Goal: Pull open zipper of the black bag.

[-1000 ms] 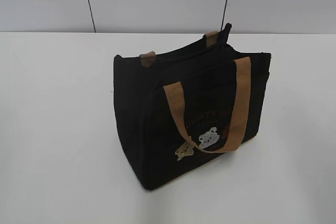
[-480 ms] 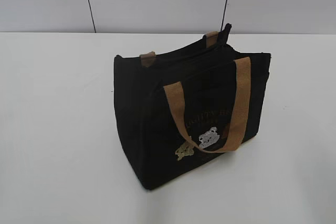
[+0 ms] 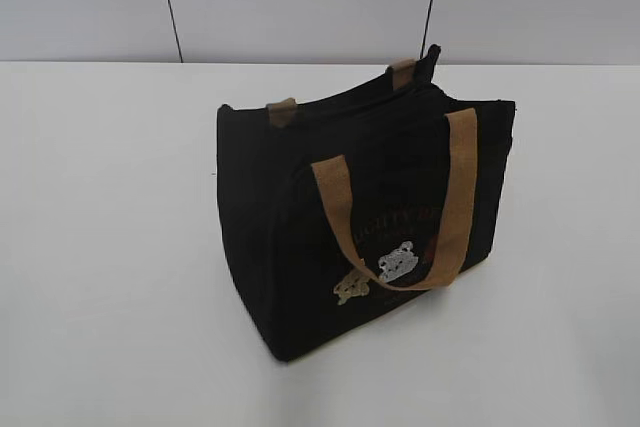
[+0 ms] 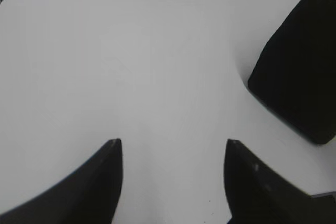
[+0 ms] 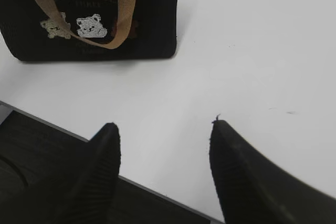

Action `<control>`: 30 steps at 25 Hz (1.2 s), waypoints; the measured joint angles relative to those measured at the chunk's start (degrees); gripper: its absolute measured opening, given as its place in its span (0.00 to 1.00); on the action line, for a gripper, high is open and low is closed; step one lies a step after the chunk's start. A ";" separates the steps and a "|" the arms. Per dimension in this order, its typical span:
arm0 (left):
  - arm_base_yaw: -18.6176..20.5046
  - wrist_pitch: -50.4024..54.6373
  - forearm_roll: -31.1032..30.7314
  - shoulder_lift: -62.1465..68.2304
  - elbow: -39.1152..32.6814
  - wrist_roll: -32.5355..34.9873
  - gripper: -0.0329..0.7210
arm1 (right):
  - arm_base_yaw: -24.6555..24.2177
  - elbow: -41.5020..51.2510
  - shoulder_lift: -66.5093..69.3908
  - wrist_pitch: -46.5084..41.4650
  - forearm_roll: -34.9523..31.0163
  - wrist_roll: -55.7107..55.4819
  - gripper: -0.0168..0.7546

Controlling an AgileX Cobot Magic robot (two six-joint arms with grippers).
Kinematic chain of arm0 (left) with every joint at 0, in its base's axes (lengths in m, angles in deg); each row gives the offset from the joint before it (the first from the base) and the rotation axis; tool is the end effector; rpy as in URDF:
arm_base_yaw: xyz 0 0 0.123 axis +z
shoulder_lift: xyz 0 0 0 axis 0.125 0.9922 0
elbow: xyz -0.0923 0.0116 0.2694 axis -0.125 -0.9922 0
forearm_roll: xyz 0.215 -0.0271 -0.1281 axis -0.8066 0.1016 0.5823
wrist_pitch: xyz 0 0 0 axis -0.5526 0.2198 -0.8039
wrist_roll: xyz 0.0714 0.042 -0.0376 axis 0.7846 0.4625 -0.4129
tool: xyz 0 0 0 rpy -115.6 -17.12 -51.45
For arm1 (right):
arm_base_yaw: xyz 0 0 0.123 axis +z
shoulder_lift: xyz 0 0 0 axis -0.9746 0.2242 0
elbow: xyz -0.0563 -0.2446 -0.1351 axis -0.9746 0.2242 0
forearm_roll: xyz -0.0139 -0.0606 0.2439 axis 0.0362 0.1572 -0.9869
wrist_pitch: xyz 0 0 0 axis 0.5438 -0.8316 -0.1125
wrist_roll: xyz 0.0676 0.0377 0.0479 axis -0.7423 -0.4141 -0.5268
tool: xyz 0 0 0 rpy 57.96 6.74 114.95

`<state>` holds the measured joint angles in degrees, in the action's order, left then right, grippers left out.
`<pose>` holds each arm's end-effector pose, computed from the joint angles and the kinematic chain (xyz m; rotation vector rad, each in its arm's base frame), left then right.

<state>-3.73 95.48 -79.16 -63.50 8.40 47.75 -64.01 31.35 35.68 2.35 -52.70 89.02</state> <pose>-0.0115 -0.0010 0.2878 0.2090 1.9976 -0.1592 -0.0067 0.0106 0.2672 -0.5055 2.0280 0.1622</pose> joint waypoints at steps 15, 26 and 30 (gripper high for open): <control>0.90 0.00 0.69 -0.15 0.00 0.23 0.65 | -0.80 0.06 -0.05 -0.17 -0.51 0.17 0.56; 8.64 0.00 0.80 -0.15 0.00 0.23 0.65 | -7.83 0.06 -0.05 -0.17 -0.60 0.19 0.56; 10.70 0.00 0.98 -0.15 0.00 0.23 0.65 | -7.83 0.06 -0.05 -0.17 -0.60 0.19 0.56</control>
<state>6.96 95.48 -78.18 -63.65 8.40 47.98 -71.84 31.41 35.63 2.18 -53.30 89.21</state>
